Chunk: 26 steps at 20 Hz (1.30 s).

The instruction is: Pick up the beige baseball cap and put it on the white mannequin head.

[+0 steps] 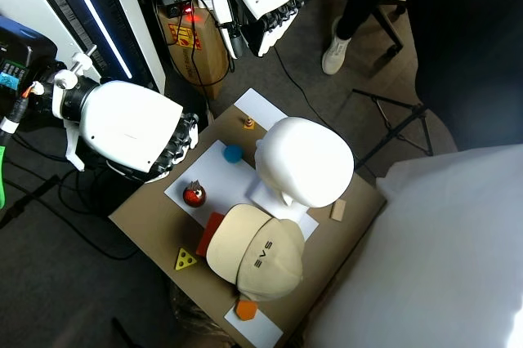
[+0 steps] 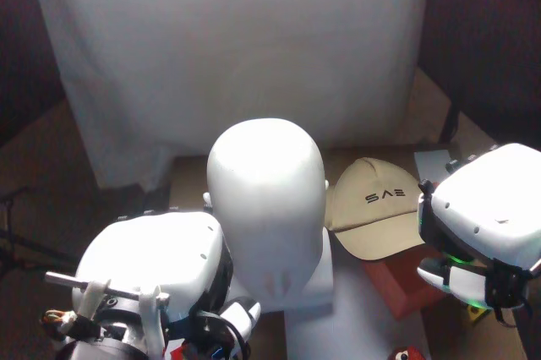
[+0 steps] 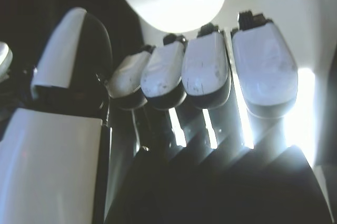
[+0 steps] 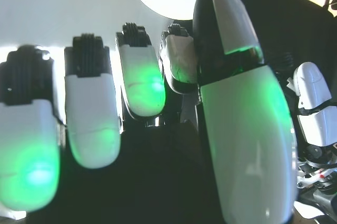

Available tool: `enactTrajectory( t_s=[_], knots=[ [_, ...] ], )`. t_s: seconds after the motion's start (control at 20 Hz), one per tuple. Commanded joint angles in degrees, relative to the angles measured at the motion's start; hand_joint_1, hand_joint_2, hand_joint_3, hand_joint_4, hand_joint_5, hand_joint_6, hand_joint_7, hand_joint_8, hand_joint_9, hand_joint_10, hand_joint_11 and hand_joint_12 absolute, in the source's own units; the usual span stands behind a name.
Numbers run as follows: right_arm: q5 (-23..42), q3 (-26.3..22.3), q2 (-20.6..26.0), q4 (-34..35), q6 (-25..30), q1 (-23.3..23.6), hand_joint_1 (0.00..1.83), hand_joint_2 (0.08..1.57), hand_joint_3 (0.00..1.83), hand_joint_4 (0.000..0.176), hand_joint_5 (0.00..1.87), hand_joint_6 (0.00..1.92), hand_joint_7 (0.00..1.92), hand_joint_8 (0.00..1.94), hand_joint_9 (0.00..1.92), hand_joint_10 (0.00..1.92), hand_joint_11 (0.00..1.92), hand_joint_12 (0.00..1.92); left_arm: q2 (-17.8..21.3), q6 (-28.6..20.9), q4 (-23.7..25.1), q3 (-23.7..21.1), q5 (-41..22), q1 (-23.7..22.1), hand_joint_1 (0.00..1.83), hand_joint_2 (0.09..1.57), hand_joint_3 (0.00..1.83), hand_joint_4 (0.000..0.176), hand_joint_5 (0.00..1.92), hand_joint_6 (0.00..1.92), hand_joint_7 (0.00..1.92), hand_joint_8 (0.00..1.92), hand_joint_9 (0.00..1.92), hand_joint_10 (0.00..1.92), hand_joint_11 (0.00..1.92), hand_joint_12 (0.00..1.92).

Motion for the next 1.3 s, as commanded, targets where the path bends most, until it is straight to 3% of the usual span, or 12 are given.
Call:
enactTrajectory(
  t_s=[0.0, 0.1, 0.35, 0.45, 0.55, 0.6, 0.65, 0.8, 0.95, 1.0, 1.25],
  knots=[
    [4.92, -0.22, 0.09, -2.76, -0.13, 0.01, 0.00, 0.95, 0.23, 0.093, 0.00, 0.01, 0.00, 0.03, 0.00, 0.01, 0.00, 0.41, -0.24, -1.03, 4.65, 0.11, -3.33, -0.14, 0.00, 1.06, 0.12, 0.142, 0.12, 0.06, 0.09, 0.05, 0.09, 0.06, 0.00, 0.50],
    [4.92, -0.25, 0.09, -3.07, -0.14, -0.10, 0.00, 1.04, 0.06, 0.091, 0.00, 0.00, 0.02, 0.00, 0.00, 0.00, 0.00, 0.37, -0.24, -2.03, 5.20, 0.08, -3.31, 0.09, 0.00, 1.11, 0.03, 0.142, 0.13, 0.01, 0.10, 0.01, 0.10, 0.01, 0.00, 0.46],
    [5.00, 0.21, 0.09, -3.81, -0.16, -0.62, 0.00, 1.05, 0.04, 0.090, 0.00, 0.00, 0.02, 0.00, 0.01, 0.00, 0.00, 0.36, 0.19, -3.74, 7.68, -0.31, -3.12, 2.03, 0.00, 1.11, 0.01, 0.144, 0.13, 0.00, 0.10, 0.00, 0.10, 0.00, 0.00, 0.44],
    [4.93, 1.83, 0.06, -6.58, 2.21, -1.79, 0.00, 1.05, 0.04, 0.090, 0.00, 0.00, 0.02, 0.00, 0.01, 0.00, 0.00, 0.36, 0.20, -4.00, 9.40, 0.01, -3.30, 3.82, 0.00, 1.12, 0.01, 0.145, 0.14, 0.00, 0.10, 0.00, 0.10, 0.00, 0.00, 0.44],
    [3.74, 5.13, 0.07, -11.35, 8.07, -3.23, 0.00, 1.05, 0.03, 0.090, 0.00, 0.00, 0.02, 0.00, 0.00, 0.00, 0.00, 0.36, -0.21, -4.83, 12.32, 0.73, -3.75, 6.36, 0.00, 1.12, 0.01, 0.145, 0.14, 0.00, 0.10, 0.00, 0.10, 0.00, 0.00, 0.44],
    [2.31, 7.32, 0.09, -13.55, 11.67, -3.66, 0.00, 1.06, 0.03, 0.081, 0.00, 0.00, 0.02, 0.00, 0.00, 0.00, 0.00, 0.33, -0.91, -6.28, 15.07, 1.54, -4.98, 8.00, 0.00, 1.12, 0.01, 0.145, 0.14, 0.00, 0.10, 0.00, 0.10, 0.00, 0.00, 0.48],
    [0.68, 9.26, 0.06, -14.96, 14.65, -3.95, 0.08, 1.06, 0.02, 0.066, 0.00, 0.00, 0.02, 0.00, 0.00, 0.00, 0.00, 0.29, -1.60, -8.05, 15.45, 2.30, -5.48, 8.98, 0.00, 1.12, 0.00, 0.145, 0.14, 0.00, 0.10, 0.00, 0.10, 0.00, 0.00, 0.51],
    [-1.86, 12.52, -0.64, -15.66, 16.22, -4.12, 0.52, 1.01, 0.00, 0.025, 0.00, 0.00, 0.02, 0.00, 0.00, 0.00, 0.00, 0.31, -3.30, -8.99, 16.06, 4.42, -5.51, 10.14, 0.00, 1.12, 0.00, 0.145, 0.14, 0.00, 0.10, 0.00, 0.10, 0.00, 0.00, 0.51],
    [-2.62, 14.91, -2.72, -13.84, 14.92, -4.19, 0.88, 1.03, 0.00, 0.011, 0.00, 0.00, 0.00, 0.00, 0.01, 0.00, 0.00, 0.35, -4.96, -9.52, 18.68, 7.05, -5.50, 11.53, 0.00, 1.12, 0.00, 0.146, 0.14, 0.00, 0.10, 0.00, 0.10, 0.00, 0.00, 0.50],
    [-1.63, 15.75, -4.14, -10.19, 11.69, -4.42, 0.98, 1.04, 0.01, 0.003, 0.00, 0.00, 0.01, 0.00, 0.02, 0.00, 0.00, 0.39, -5.87, -10.63, 17.82, 8.18, -5.60, 11.97, 0.00, 1.12, 0.00, 0.146, 0.14, 0.00, 0.10, 0.00, 0.10, 0.00, 0.00, 0.50],
    [1.59, 21.72, -11.29, 0.77, 5.71, -5.13, 1.17, 1.08, 0.01, 0.000, 0.00, 0.00, 0.03, 0.01, 0.01, 0.00, 0.00, 0.43, -8.07, -12.56, 19.07, 12.10, -6.80, 13.54, 0.00, 1.12, 0.00, 0.146, 0.14, 0.00, 0.08, 0.00, 0.09, 0.00, 0.00, 0.49]
  ],
)
